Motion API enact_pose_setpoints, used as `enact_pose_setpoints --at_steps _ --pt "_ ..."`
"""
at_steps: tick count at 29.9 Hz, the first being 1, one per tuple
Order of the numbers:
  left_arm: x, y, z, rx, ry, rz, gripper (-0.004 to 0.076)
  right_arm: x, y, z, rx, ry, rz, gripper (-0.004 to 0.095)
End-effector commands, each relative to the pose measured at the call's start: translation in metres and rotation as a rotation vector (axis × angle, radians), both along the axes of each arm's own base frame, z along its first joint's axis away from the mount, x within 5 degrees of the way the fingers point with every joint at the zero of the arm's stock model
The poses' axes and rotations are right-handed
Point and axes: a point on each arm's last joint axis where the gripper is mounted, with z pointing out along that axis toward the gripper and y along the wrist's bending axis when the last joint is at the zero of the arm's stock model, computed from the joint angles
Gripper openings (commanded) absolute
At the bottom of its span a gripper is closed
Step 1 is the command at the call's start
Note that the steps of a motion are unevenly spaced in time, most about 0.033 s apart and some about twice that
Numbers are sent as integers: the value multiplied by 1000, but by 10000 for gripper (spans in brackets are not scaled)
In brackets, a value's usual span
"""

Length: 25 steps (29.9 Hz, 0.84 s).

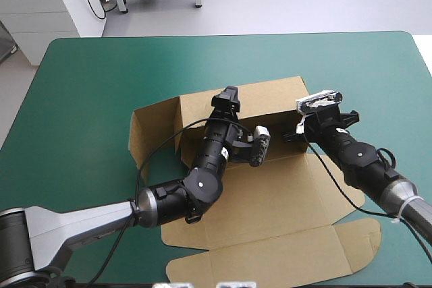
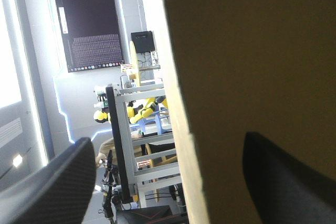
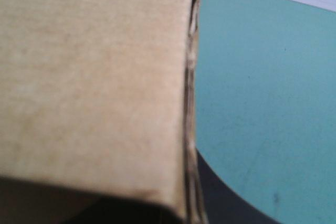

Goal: Fold the box

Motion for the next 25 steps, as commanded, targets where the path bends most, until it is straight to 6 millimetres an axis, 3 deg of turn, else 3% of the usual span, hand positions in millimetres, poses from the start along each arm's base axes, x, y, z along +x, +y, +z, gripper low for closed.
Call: enact_pose_setpoints --at_steps 1,7,10,12,14,15,18,25 --pt "-20 -3 32 -41 -145 6 543 15 0 25 -75 -106 -7 -21" --pt "-44 -9 31 -65 -129 41 517 44 14 11 -98 -55 41 -21" --pt "-45 -5 24 -79 -44 95 446 52 21 1 -91 -18 76 -21" --pt "-46 -3 22 -27 -5 90 301 54 24 -5 -87 4 96 -21" --pt "-50 -1 22 72 30 37 49 55 27 -9 -98 20 146 -21" --pt "-51 -1 23 111 39 6 0 54 27 -10 -103 26 174 -21" --pt "-48 5 38 66 136 -21 7 56 25 -14 -85 57 221 -21" --pt "-15 39 104 -252 446 11 7 60 6 -18 -17 105 244 -21"
